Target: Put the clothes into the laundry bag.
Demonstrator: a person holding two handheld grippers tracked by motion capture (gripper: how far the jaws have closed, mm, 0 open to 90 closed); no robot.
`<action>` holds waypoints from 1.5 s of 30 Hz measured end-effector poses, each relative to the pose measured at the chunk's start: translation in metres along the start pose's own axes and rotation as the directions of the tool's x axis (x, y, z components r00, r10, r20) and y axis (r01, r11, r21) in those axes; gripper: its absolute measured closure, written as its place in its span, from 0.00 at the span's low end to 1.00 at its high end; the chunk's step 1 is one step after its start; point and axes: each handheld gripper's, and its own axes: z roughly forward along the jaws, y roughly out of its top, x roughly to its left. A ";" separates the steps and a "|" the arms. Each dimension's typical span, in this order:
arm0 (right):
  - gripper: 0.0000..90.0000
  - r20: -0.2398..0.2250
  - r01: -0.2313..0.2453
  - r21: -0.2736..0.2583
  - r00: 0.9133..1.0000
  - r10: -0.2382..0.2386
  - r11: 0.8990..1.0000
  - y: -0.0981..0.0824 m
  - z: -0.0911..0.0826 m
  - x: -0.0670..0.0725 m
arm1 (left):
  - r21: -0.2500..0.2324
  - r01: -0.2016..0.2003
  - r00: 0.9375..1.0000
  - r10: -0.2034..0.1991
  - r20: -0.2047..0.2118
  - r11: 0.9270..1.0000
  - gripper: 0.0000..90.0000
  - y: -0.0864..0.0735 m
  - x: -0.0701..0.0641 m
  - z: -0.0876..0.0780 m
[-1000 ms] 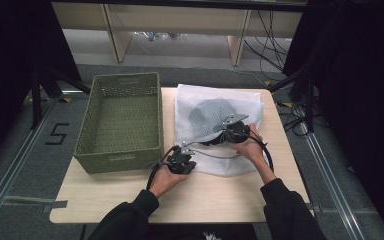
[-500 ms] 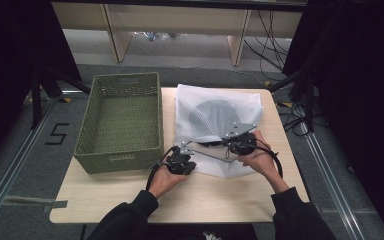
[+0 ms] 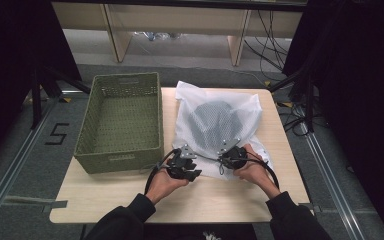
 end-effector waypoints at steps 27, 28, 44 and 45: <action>0.73 -0.038 -0.130 -0.100 0.991 0.127 0.987 -0.021 -0.021 0.002 | 0.011 0.001 0.999 0.000 -0.036 1.000 0.52 -0.031 0.000 -0.057; 0.65 -0.031 -0.146 -0.117 0.989 0.144 0.982 -0.021 -0.024 0.004 | 0.009 0.003 0.999 -0.003 -0.041 1.000 0.51 -0.032 0.001 -0.056; 0.44 0.037 -0.272 -0.293 0.955 0.295 0.917 -0.032 -0.061 0.006 | 0.000 0.037 0.994 -0.036 -0.098 0.999 0.40 -0.049 0.004 -0.080; 0.44 0.043 -0.273 -0.296 0.953 0.299 0.915 -0.034 -0.063 0.005 | 0.004 0.030 0.994 -0.029 -0.104 1.000 0.40 -0.050 0.004 -0.080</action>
